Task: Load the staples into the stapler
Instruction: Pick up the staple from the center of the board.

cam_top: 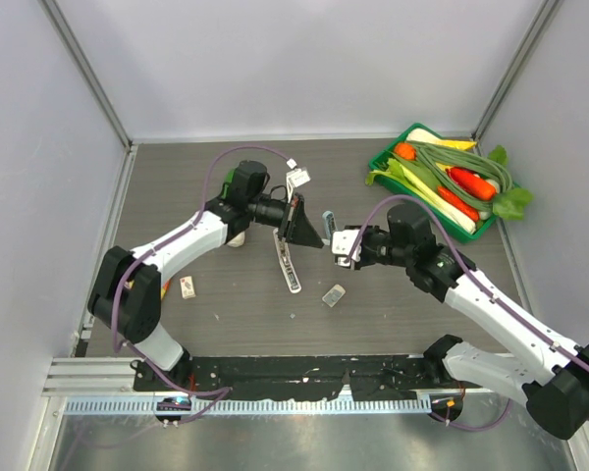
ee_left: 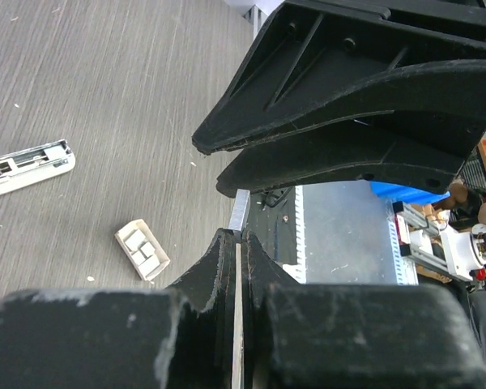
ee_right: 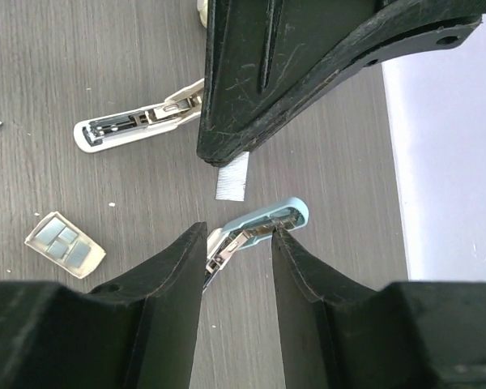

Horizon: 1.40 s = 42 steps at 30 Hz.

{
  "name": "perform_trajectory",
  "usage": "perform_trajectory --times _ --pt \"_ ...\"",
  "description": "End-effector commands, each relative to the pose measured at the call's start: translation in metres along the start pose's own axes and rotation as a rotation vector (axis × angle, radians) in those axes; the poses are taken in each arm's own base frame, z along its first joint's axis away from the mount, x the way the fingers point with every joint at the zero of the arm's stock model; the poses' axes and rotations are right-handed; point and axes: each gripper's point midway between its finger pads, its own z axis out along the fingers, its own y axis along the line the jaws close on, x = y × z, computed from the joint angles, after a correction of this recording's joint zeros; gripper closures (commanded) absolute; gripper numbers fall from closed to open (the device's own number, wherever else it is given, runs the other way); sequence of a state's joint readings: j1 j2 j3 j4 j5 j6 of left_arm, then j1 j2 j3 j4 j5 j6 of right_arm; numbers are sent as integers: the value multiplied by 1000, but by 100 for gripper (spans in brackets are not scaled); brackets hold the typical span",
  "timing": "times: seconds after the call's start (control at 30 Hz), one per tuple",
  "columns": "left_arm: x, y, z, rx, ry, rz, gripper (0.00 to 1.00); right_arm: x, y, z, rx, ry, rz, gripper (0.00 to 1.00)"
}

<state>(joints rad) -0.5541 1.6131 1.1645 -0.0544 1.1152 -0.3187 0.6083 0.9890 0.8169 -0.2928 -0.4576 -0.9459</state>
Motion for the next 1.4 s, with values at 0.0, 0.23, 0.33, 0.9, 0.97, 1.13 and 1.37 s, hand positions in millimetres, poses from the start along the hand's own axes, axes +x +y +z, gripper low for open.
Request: perform_trajectory --times 0.0,0.23,0.33,0.9,0.97,1.13,1.37 --pt "-7 -9 1 55 -15 25 100 -20 -25 -2 79 -34 -77 57" --pt "-4 -4 3 50 -13 6 100 -25 -24 1 74 -29 -103 57" --pt "-3 -1 4 46 -10 -4 100 -27 -21 2 64 -32 -112 57" --pt "-1 5 7 50 -3 -27 100 -26 -15 3 57 -36 -142 61" --pt "-2 5 7 51 -4 -26 100 -25 -13 4 52 -34 -142 61" --pt "-2 5 7 55 -5 -28 100 -22 -12 7 55 -28 -140 64" --pt "-1 6 8 59 -4 -39 100 -19 -8 10 37 -20 -151 65"
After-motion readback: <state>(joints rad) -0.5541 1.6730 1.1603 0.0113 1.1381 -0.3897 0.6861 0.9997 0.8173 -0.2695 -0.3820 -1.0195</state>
